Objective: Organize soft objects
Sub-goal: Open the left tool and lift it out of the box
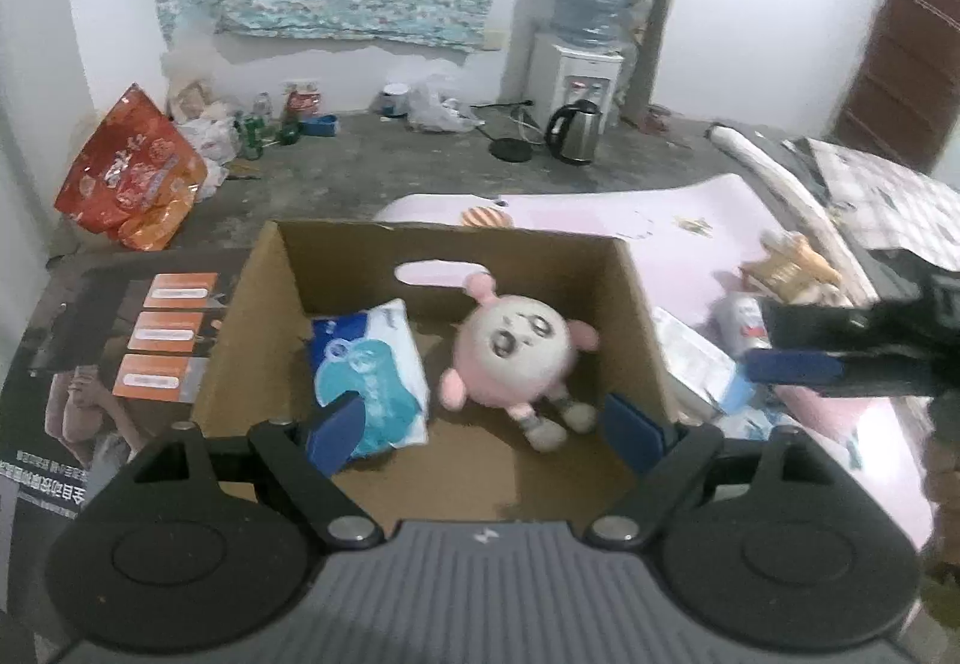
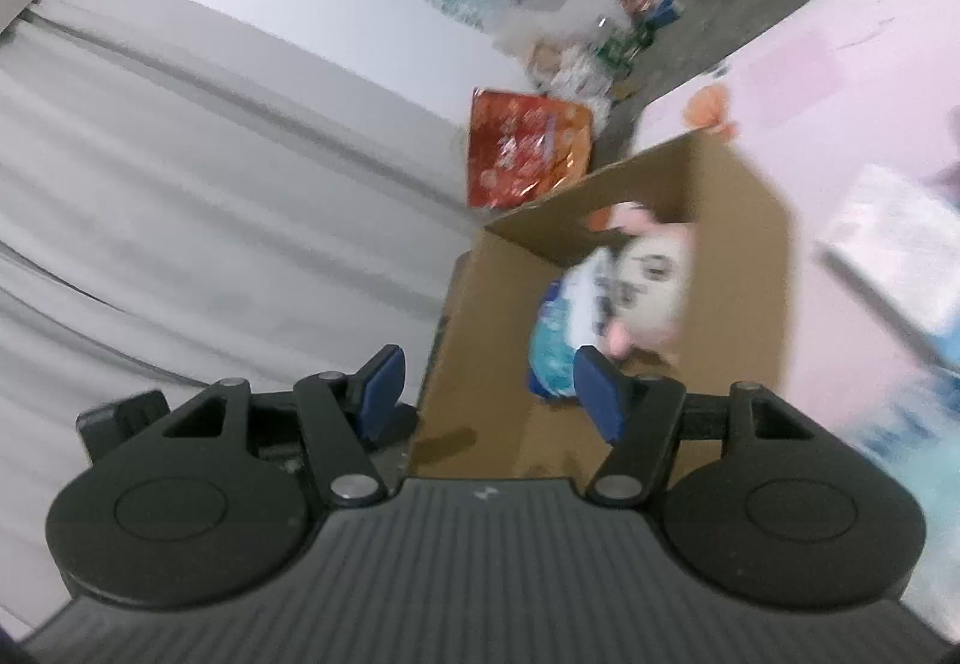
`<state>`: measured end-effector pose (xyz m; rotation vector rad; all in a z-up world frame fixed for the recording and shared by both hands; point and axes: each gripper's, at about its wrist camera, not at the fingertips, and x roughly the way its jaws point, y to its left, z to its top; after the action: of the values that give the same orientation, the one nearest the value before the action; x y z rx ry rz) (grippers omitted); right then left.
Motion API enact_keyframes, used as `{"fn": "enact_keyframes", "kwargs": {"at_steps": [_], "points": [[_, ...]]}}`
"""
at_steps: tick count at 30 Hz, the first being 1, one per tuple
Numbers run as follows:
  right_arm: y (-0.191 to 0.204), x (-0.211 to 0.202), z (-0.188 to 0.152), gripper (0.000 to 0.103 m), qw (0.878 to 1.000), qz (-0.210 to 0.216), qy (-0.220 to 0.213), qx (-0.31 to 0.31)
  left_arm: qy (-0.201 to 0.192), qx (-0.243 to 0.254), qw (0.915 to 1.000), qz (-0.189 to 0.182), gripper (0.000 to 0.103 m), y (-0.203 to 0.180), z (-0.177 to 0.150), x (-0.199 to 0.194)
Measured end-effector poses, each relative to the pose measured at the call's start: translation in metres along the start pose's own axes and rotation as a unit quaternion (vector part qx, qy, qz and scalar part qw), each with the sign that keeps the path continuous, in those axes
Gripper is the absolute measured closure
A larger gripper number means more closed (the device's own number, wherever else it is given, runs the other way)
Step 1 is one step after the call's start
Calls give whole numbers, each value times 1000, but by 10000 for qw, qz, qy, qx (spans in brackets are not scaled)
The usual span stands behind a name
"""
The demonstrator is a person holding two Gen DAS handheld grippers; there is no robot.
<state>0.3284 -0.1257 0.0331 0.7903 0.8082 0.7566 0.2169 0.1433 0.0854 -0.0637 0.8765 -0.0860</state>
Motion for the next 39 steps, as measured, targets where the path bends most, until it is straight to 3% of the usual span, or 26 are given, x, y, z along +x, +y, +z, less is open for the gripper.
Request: {"fn": "enact_keyframes", "kwargs": {"at_steps": [6, 8, 10, 12, 16, 19, 22, 24, 29, 33, 39], "points": [[-35, -82, -50, 40, 9994, -123, -286, 120, -72, 257, 9991, 345, 17, -14, -5, 6], [-46, -100, -70, 40, 9991, -125, -361, 175, 19, 279, 9984, 501, 27, -14, -1, 25], [-55, -107, -88, 40, 9987, -134, -420, 264, 228, 94, 9979, 594, 57, -7, 4, 50], [-68, -113, -104, 40, 9980, -131, -459, 406, 457, -441, 9973, 361, 72, 10, 10, 77], [-94, -119, -127, 40, 9951, -215, -618, 735, 758, -1734, 9814, -307, 75, 46, 14, 122], [-114, -123, -133, 40, 9920, -262, -721, 1000, 905, -2166, 9709, -472, 75, 59, 16, 150], [-127, -125, -131, 40, 9890, -309, -794, 1210, 1075, -2233, 9687, -161, 75, 62, 15, 172], [-134, -121, -130, 40, 9880, -329, -788, 1284, 1153, -2208, 9685, 60, 82, 64, 12, 181], [-137, -114, -120, 40, 9894, -369, -704, 1212, 1045, -2086, 9717, 361, 80, 65, 5, 179], [-137, -111, -112, 40, 9902, -331, -657, 1191, 1039, -2121, 9714, 239, 64, 62, 4, 172], [-129, -124, -116, 38, 9906, -341, -779, 1070, 757, -1806, 9806, 54, 47, 36, 11, 140]]}}
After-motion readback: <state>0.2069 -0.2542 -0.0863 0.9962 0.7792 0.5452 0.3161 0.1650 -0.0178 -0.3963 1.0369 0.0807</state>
